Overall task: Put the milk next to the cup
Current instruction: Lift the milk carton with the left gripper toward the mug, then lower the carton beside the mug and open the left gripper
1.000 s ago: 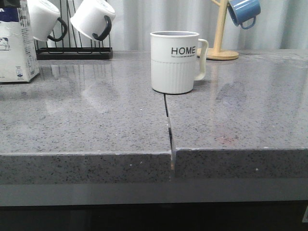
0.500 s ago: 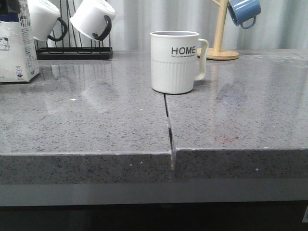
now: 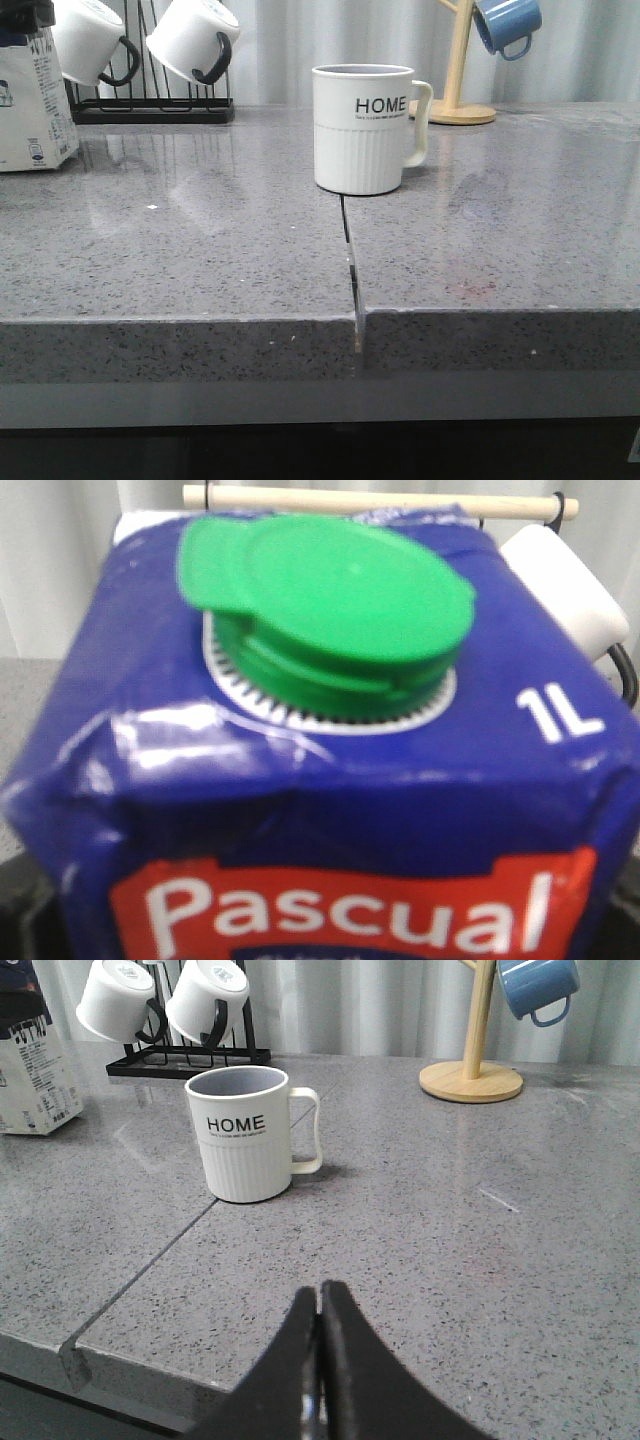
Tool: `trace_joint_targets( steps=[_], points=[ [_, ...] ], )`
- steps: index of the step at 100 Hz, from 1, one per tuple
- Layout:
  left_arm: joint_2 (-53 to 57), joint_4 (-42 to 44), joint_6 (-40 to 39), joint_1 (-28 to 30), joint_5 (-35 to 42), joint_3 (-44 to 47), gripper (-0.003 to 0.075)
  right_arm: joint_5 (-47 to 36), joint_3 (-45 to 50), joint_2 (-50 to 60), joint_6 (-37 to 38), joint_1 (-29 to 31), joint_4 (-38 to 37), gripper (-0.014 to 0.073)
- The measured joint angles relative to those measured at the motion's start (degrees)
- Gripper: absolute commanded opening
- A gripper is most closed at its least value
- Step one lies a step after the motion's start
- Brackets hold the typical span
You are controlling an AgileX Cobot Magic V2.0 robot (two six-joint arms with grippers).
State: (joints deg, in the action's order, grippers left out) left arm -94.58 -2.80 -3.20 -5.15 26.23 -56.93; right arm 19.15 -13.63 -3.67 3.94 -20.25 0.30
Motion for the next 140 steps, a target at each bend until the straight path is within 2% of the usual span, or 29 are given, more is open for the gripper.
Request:
trace_joint_targets(
  steps=[10, 18, 43, 60, 88, 111, 140],
  points=[
    [-0.51, 0.0, 0.0, 0.0, 0.94, -0.2, 0.0174, 0.0, 0.0, 0.0, 0.0, 0.0, -0.3, -0.0067],
    [-0.7, 0.11, 0.0, 0.0, 1.15, -0.24, 0.0113, 0.0, 0.0, 0.0, 0.0, 0.0, 0.0, -0.0067],
    [2.41, 0.94, 0.51, -2.41, -3.01, 0.13, 0.0116, 0.0, 0.0, 0.0, 0.0, 0.0, 0.0, -0.0067],
    [6.77, 1.3, 1.07, -8.66, -5.84, 0.47, 0.0115, 0.0, 0.0, 0.0, 0.0, 0.0, 0.0, -0.0067],
    [7.86, -0.07, 1.53, -18.61, -5.73, 0.47, 0.0115, 0.0, 0.0, 0.0, 0.0, 0.0, 0.0, -0.0067],
    [2.9, -1.49, 2.59, -23.15, -4.19, -3.08, 0.0115, 0.0, 0.0, 0.0, 0.0, 0.0, 0.0, -0.0067],
    [-1.76, -2.27, 2.61, -25.76, -3.04, -5.4, 0.0115, 0.0, 0.0, 0.0, 0.0, 0.0, 0.0, -0.0067]
  ],
)
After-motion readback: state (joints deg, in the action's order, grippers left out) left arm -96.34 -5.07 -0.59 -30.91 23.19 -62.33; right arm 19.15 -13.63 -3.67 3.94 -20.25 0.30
